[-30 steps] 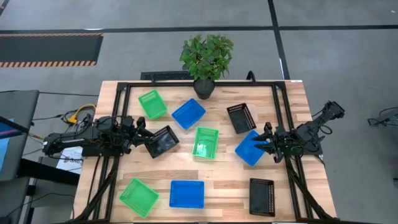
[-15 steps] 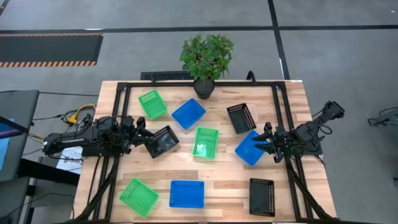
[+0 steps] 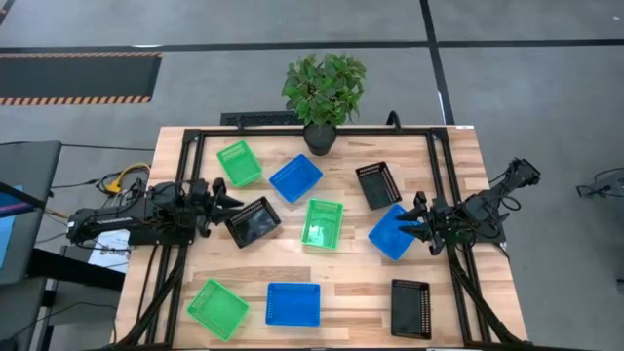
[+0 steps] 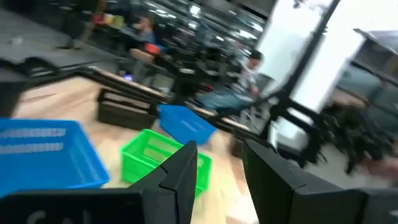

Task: Stack baskets by color
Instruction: Stack the middle blue bin on the top blue bin

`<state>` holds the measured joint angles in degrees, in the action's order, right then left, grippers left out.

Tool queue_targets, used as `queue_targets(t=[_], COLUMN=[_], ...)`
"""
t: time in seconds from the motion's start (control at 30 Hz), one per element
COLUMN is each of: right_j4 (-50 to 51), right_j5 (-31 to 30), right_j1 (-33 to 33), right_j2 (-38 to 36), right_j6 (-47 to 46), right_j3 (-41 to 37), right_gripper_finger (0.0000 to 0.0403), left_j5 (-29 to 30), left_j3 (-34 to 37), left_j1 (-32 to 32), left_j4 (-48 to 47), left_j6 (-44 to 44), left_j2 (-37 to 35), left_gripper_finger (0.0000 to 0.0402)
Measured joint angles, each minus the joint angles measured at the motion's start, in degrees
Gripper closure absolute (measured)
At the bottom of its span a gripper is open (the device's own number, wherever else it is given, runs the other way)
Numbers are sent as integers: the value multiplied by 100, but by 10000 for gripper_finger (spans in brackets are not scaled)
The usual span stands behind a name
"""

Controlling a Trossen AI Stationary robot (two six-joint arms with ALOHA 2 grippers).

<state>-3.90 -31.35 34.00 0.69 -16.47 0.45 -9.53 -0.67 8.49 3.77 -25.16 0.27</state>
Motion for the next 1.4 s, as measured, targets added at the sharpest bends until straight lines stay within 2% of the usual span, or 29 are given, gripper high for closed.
queue_targets(t=[0.17,0.3,0.4,0.57,0.77,0.87,0.97,1.1,1.27,1.4], right_j4=[-253,-1048,-1332,-1571,-1624,-1646,-1630,-1624,-1683,-2120], right_j5=[-61,-63,-63,-325,-570,-846,-1007,-1220,-1220,-1240], right_j1=[-1,0,0,-2,-2,-2,-12,-125,-271,-502], right_j2=[1,0,0,0,2,-2,0,0,0,0], right_j6=[-6,-7,-7,166,-801,-1089,-1402,-1508,-1561,-2334], right_j3=[-2,-2,0,0,21,44,44,52,57,76], right_gripper_finger=[227,226,225,227,225,227,227,227,229,230], left_j5=[1028,1918,2311,2299,2239,2398,2523,2482,2583,2695], left_j3=[0,0,0,0,0,0,0,0,0,0], left_j1=[0,0,0,0,0,0,0,1,0,0], left_j4=[26,-57,-65,-66,-70,-55,-25,21,194,826], left_j6=[-1164,-2193,-2502,-2440,-2468,-2530,-3131,-3369,-4047,-4562], left_j2=[-1,0,0,0,0,0,0,0,0,0], left_gripper_finger=[285,285,285,285,285,285,285,282,257,237])
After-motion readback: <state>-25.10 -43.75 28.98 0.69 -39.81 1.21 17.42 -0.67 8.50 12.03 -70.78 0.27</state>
